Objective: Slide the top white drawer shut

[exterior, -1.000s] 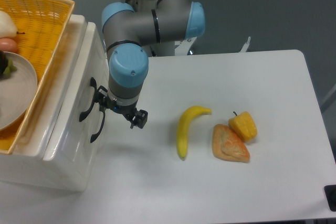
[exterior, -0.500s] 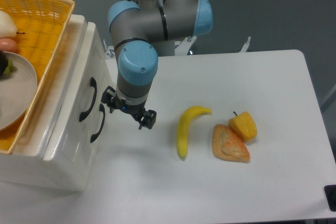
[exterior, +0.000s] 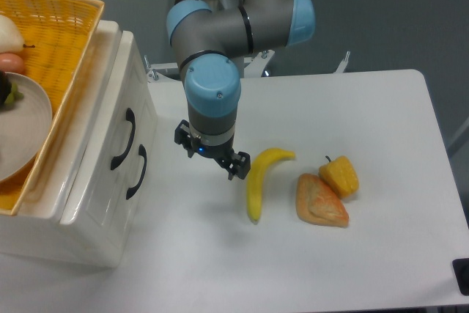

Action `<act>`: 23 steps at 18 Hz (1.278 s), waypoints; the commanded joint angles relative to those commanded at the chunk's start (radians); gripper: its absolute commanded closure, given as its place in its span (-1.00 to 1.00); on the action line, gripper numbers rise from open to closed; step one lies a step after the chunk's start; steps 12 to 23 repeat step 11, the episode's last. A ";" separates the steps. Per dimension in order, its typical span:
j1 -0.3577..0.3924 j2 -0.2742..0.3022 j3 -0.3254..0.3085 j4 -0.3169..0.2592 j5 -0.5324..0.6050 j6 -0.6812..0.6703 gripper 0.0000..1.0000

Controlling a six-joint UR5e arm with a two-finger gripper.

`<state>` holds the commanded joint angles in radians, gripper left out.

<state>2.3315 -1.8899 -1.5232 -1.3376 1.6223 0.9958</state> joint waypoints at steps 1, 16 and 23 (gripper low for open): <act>0.017 0.000 0.000 -0.002 0.007 0.045 -1.00; 0.176 -0.003 -0.002 0.043 0.010 0.337 -1.00; 0.176 -0.003 -0.002 0.043 0.010 0.337 -1.00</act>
